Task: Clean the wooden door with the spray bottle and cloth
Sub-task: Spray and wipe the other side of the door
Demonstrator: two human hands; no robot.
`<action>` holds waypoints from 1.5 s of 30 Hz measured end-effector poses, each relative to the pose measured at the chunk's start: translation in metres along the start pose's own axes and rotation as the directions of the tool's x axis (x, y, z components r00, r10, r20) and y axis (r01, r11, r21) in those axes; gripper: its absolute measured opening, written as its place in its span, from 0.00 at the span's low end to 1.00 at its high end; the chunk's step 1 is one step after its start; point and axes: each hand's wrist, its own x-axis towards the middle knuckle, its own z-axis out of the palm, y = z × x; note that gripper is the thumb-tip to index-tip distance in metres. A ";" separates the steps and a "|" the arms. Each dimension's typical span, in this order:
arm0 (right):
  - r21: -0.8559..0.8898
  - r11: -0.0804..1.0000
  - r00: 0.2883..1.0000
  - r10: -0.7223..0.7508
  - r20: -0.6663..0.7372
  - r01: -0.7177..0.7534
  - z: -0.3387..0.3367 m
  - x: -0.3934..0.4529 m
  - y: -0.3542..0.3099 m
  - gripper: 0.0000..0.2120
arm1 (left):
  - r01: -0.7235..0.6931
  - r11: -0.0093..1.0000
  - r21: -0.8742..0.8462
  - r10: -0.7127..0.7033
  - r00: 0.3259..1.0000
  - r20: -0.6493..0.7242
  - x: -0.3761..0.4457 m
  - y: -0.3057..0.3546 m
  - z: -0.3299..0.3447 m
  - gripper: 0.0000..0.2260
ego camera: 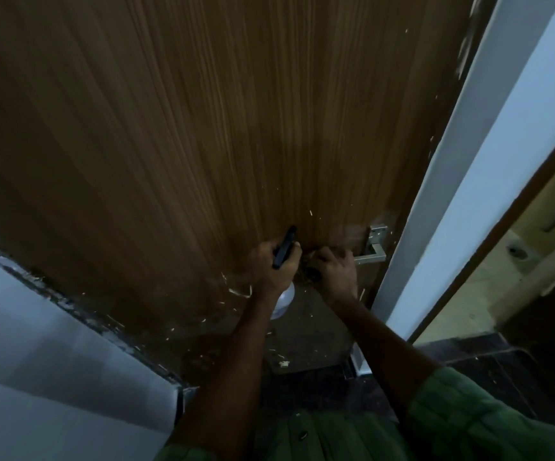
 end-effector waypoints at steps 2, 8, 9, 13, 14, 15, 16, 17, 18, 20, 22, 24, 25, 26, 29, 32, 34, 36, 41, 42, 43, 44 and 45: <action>0.011 1.000 0.999 0.012 -0.029 -0.011 -0.006 0.007 0.005 0.20 | -0.001 1.000 -0.001 0.001 1.000 0.001 0.001 0.002 0.003 0.12; 0.236 0.964 0.802 0.233 -0.550 -0.119 -0.058 0.042 0.005 0.14 | 0.003 1.000 -0.007 -0.003 1.000 -0.017 0.003 0.003 0.015 0.19; 0.229 0.966 0.834 0.221 -0.506 -0.118 -0.055 0.040 0.007 0.13 | 0.008 1.000 -0.006 -0.008 1.000 -0.006 0.003 0.004 0.017 0.20; 0.069 0.994 0.992 0.095 -0.085 -0.089 -0.016 0.010 0.020 0.17 | 0.005 1.000 -0.027 -0.004 1.000 0.021 0.004 0.007 0.025 0.14; 0.062 0.994 0.994 0.098 -0.041 -0.095 -0.012 0.007 0.024 0.17 | -0.013 1.000 -0.024 0.013 1.000 0.020 0.004 0.007 0.028 0.14; 0.086 0.990 0.993 0.112 -0.045 -0.108 -0.010 0.005 0.029 0.16 | -0.023 0.999 -0.028 0.023 1.000 0.021 0.003 0.010 0.032 0.14; 0.131 0.983 0.985 0.142 -0.098 -0.129 -0.015 0.007 0.029 0.15 | -0.023 0.999 -0.037 0.024 0.999 0.025 0.001 0.013 0.035 0.14; 0.192 0.965 0.963 0.211 -0.169 -0.178 -0.022 0.011 0.028 0.15 | -0.021 0.999 -0.043 0.022 0.999 0.026 0.000 0.015 0.037 0.14; 0.279 0.928 0.915 0.318 -0.247 -0.248 -0.033 0.017 0.029 0.15 | -0.015 0.999 -0.052 0.017 1.000 0.022 0.000 0.015 0.039 0.14; 0.444 0.820 0.760 0.535 -0.369 -0.361 -0.057 0.030 0.033 0.17 | -0.006 0.998 -0.060 0.007 1.000 0.015 0.001 0.015 0.044 0.14; 0.442 0.823 0.751 0.534 -0.390 -0.356 -0.066 0.033 0.037 0.15 | -0.001 0.998 -0.055 0.002 1.000 0.016 0.000 0.016 0.049 0.15; 0.301 0.911 0.865 0.377 -0.331 -0.282 -0.055 0.024 0.042 0.11 | -0.008 0.999 -0.038 0.009 0.999 0.031 -0.002 0.015 0.055 0.16; 0.273 0.928 0.907 0.326 -0.265 -0.254 -0.047 0.018 0.046 0.11 | -0.024 0.999 -0.030 0.025 0.999 0.043 -0.003 0.015 0.058 0.18; 0.283 0.931 0.930 0.297 -0.215 -0.231 -0.043 0.014 0.051 0.12 | -0.045 0.999 -0.017 0.046 0.997 0.062 -0.004 0.015 0.061 0.18; 0.452 0.863 0.909 0.354 -0.221 -0.227 -0.053 0.013 0.067 0.18 | -0.135 0.989 0.064 0.123 0.978 0.170 -0.010 0.018 0.073 0.17; 0.531 0.824 0.872 0.395 -0.291 -0.196 -0.073 0.013 0.074 0.21 | -0.184 0.972 0.146 0.144 0.959 0.245 -0.019 0.021 0.082 0.17; 0.494 0.849 0.855 0.390 -0.342 -0.189 -0.085 0.011 0.076 0.21 | -0.192 0.969 0.157 0.140 0.946 0.293 -0.025 0.019 0.087 0.16; 0.475 0.854 0.818 0.421 -0.391 -0.212 -0.093 0.006 0.083 0.19 | -0.185 0.968 0.172 0.123 0.939 0.320 -0.032 0.016 0.091 0.13; 0.496 0.800 0.767 0.539 -0.349 -0.337 -0.091 -0.020 0.099 0.21 | -0.174 0.948 0.266 0.071 0.932 0.355 -0.046 -0.001 0.104 0.09; 0.493 0.792 0.766 0.553 -0.327 -0.361 -0.087 -0.028 0.097 0.21 | -0.159 0.937 0.312 0.036 0.930 0.365 -0.048 -0.005 0.106 0.11; 0.485 0.786 0.769 0.562 -0.305 -0.383 -0.083 -0.039 0.096 0.20 | -0.138 0.927 0.348 -0.002 0.928 0.371 -0.052 -0.008 0.110 0.13; 0.489 0.780 0.778 0.564 -0.277 -0.391 -0.077 -0.046 0.091 0.20 | -0.116 0.925 0.363 -0.025 0.932 0.362 -0.054 -0.009 0.109 0.13; 0.496 0.771 0.787 0.565 -0.246 -0.399 -0.072 -0.053 0.088 0.21 | -0.096 0.933 0.348 -0.034 0.936 0.349 -0.056 -0.010 0.109 0.13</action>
